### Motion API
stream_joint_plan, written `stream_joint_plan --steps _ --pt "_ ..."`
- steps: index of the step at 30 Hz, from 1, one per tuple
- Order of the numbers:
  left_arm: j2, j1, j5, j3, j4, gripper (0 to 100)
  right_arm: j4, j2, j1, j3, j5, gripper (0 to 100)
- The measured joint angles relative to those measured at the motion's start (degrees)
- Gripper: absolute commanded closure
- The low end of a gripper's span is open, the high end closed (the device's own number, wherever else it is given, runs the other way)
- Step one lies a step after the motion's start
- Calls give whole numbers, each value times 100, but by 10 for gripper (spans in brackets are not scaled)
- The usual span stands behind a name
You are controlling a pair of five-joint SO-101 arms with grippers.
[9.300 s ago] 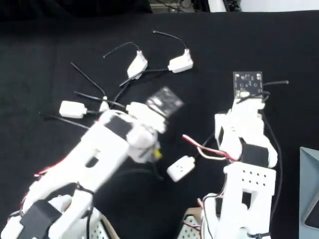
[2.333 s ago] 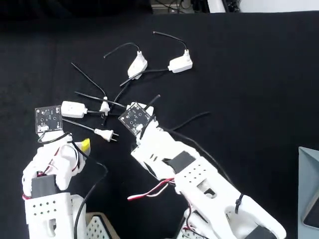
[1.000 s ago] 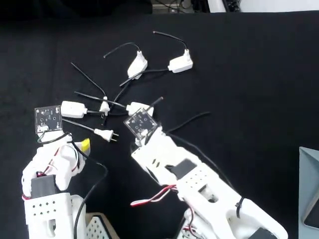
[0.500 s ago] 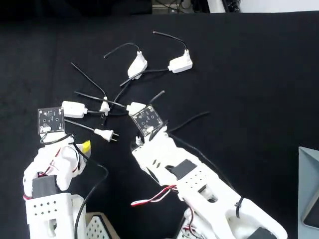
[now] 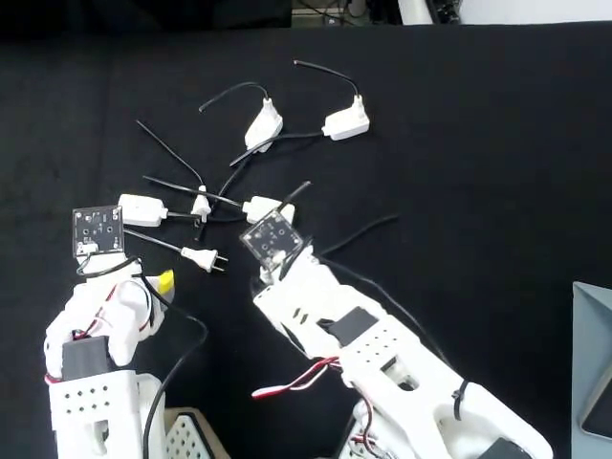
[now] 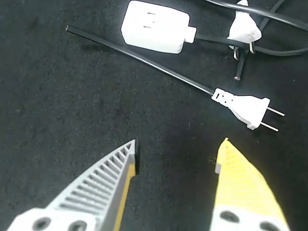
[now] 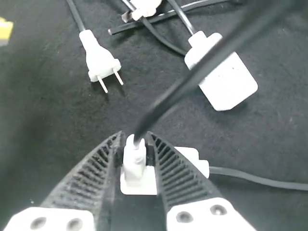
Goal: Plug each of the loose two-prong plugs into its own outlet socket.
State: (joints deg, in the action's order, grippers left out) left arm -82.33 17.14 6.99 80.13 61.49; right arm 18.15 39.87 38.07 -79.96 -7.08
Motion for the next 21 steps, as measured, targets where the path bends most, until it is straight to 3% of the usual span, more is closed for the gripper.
stream_joint_plan --steps 7,21 --pt "0 0 0 0 0 734 607 9 26 158 -519 986" --pt "0 0 0 0 0 734 1178 26 26 299 -554 982"
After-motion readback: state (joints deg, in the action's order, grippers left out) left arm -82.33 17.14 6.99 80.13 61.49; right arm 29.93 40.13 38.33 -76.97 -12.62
